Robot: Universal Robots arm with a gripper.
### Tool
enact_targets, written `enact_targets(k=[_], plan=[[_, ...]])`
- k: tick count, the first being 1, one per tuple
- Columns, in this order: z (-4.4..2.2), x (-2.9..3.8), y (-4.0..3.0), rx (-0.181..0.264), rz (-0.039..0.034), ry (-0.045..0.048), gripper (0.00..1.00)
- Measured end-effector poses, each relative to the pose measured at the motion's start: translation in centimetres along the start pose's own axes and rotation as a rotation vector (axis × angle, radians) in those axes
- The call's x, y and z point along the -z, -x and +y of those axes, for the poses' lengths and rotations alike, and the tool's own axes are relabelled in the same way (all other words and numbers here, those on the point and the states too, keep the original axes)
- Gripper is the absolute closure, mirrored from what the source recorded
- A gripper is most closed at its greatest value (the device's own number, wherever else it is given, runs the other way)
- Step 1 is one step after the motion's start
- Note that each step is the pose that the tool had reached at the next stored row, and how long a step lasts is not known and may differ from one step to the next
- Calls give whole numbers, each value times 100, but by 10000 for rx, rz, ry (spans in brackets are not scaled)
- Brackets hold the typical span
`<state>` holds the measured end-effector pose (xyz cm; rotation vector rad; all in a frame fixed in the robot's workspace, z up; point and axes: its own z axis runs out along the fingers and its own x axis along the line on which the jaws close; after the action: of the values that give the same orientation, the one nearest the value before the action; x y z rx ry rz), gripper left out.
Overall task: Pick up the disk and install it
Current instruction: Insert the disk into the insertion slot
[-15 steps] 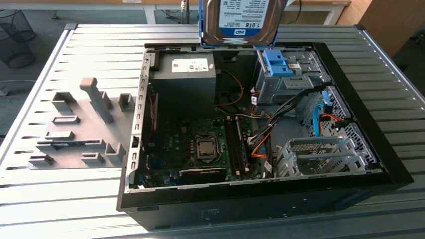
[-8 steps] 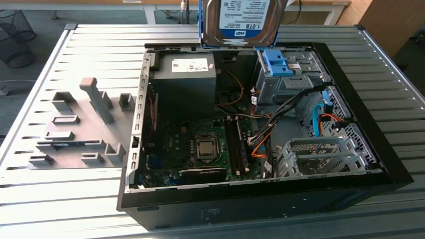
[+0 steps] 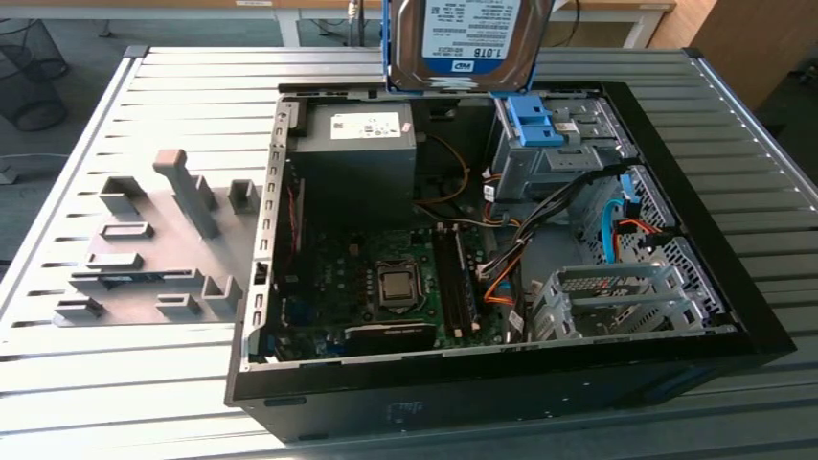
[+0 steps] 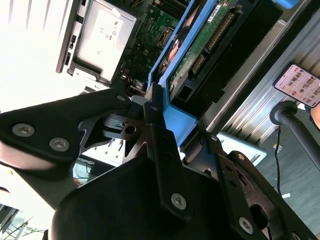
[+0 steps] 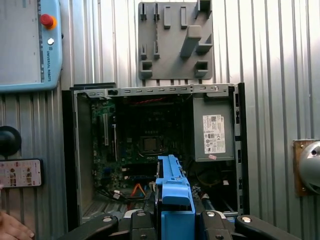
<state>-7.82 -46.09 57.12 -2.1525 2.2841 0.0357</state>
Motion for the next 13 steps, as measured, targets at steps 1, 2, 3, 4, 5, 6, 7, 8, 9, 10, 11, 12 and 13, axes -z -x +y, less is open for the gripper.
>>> enact_targets(k=[1, 2, 3, 4, 5, 6, 7, 8, 9, 10, 11, 12, 13], plan=[[0, 0, -3, 0, -1, 0, 64], [0, -1, -6, 0, -1, -1, 64], [0, -1, -8, 0, -1, 0, 64], [-1, -1, -11, 0, -1, -1, 64], [-1, -1, -14, 0, -1, -1, 64], [-1, -1, -16, 0, -1, -1, 64], [-1, -1, -19, 0, 0, -1, 64], [-1, -1, -21, 0, -1, 0, 64], [-1, -1, -24, 0, 0, 0, 64], [-1, -1, -27, -1, -1, -1, 64], [-2, -1, -29, 0, 0, 0, 64], [-2, -1, -32, 0, -1, -1, 64], [-2, -1, -35, 0, -1, -1, 64]])
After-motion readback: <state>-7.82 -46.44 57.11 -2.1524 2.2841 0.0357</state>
